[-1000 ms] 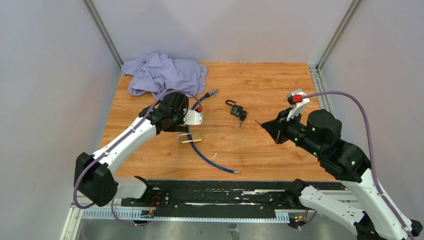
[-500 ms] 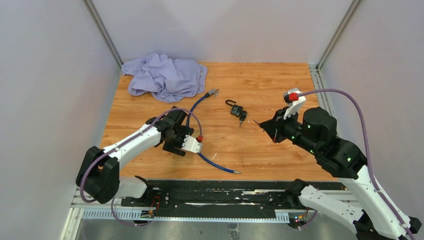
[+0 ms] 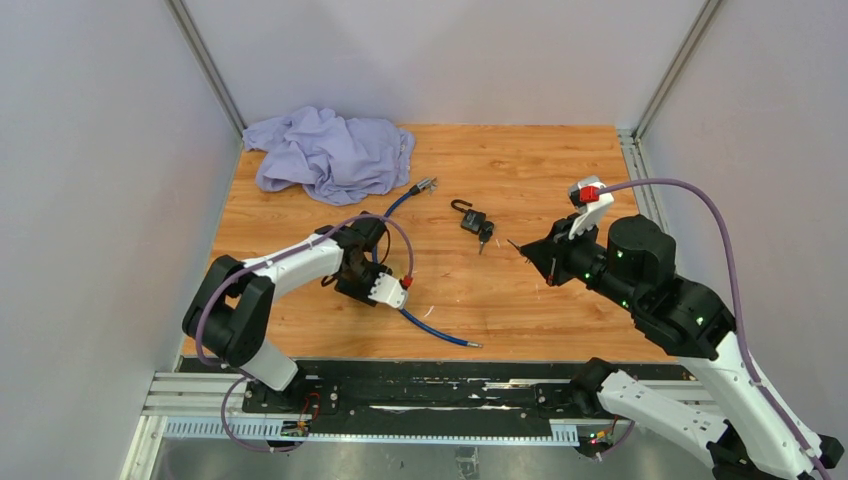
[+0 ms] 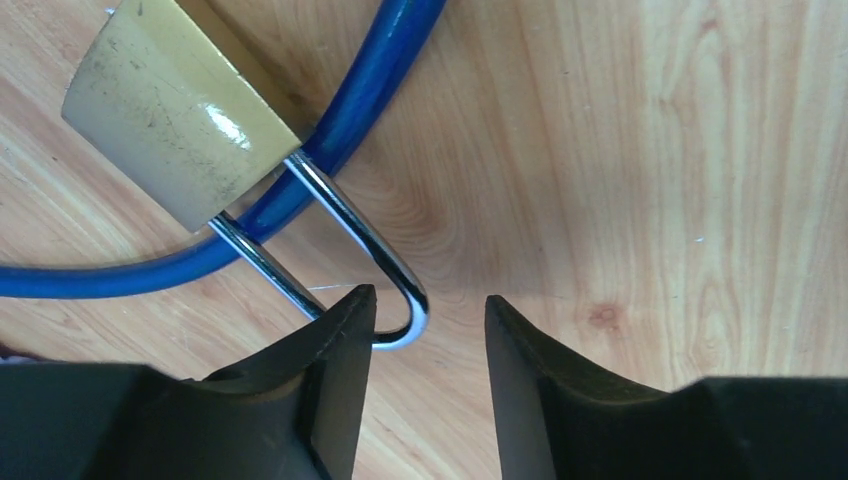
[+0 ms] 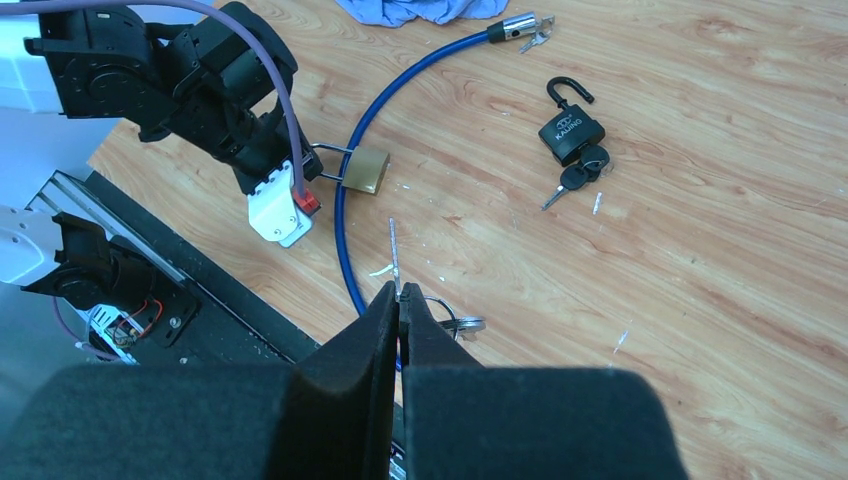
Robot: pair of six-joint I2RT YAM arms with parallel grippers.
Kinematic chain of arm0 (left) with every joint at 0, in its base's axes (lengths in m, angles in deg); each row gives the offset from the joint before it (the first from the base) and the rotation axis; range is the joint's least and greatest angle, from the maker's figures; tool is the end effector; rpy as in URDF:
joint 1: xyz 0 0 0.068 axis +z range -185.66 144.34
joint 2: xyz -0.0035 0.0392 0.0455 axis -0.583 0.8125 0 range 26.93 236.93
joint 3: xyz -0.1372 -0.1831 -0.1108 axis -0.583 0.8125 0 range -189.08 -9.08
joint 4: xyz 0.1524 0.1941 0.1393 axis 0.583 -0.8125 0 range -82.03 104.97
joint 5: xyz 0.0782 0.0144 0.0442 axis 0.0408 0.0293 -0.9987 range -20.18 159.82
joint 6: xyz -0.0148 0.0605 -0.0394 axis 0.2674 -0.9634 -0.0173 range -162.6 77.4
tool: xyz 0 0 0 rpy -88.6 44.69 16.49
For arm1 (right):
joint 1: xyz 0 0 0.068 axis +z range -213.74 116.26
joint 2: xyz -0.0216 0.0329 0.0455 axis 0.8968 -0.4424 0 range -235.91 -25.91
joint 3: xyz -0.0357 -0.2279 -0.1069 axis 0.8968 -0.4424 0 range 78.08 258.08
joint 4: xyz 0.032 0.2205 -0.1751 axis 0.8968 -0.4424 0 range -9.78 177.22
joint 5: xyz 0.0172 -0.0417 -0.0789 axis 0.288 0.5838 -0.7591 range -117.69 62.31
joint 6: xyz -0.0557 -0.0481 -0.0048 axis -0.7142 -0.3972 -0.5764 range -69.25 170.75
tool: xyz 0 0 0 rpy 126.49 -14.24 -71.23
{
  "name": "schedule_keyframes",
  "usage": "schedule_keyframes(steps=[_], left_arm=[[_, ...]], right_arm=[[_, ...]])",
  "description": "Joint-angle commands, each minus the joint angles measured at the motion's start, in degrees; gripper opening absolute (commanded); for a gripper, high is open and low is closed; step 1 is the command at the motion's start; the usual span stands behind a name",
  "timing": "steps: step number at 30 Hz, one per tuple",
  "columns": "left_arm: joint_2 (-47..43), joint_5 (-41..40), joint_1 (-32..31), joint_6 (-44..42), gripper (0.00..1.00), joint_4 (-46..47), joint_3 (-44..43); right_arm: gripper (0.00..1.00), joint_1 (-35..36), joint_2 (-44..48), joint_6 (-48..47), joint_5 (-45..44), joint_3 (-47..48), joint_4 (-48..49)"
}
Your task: Unlock with the key
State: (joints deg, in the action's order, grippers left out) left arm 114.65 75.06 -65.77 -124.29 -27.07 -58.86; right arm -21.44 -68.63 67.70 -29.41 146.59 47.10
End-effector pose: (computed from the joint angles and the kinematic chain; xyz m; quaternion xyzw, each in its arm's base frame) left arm 0.2414 -0.1464 0.1071 0.8263 0.5546 -0.0030 0.0982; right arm 0.1395 0.1246 0.4168 -0.1643 0.7724 0.2929 0.5390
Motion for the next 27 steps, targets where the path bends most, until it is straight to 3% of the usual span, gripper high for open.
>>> schedule_keyframes(steps=[1,6,15,27], left_arm=[[1.84,-2.2,-0.44,-1.19,0.47,1.09,-2.18],[1.76,-5.27,-1.69,-1.58,0.36,3.26,-0.73],[-0.24,-9.4,-5.44,0.18,0.01,3.96,-2.08],[-4.56,-11.1,-12.74,6.18,0.0,-3.2,-9.53]], right_arm=[[0.0,-0.64,-0.07,0.36,-1.31,0.61,1.34],[0.0,-0.64,-0.02,0.17,-1.27,0.69,1.26],[0.0,-0.64,1.03,-0.07,-1.45,0.68,0.76],[0.01,-0.65,3.0,-0.58,-1.18,0.33,0.67]])
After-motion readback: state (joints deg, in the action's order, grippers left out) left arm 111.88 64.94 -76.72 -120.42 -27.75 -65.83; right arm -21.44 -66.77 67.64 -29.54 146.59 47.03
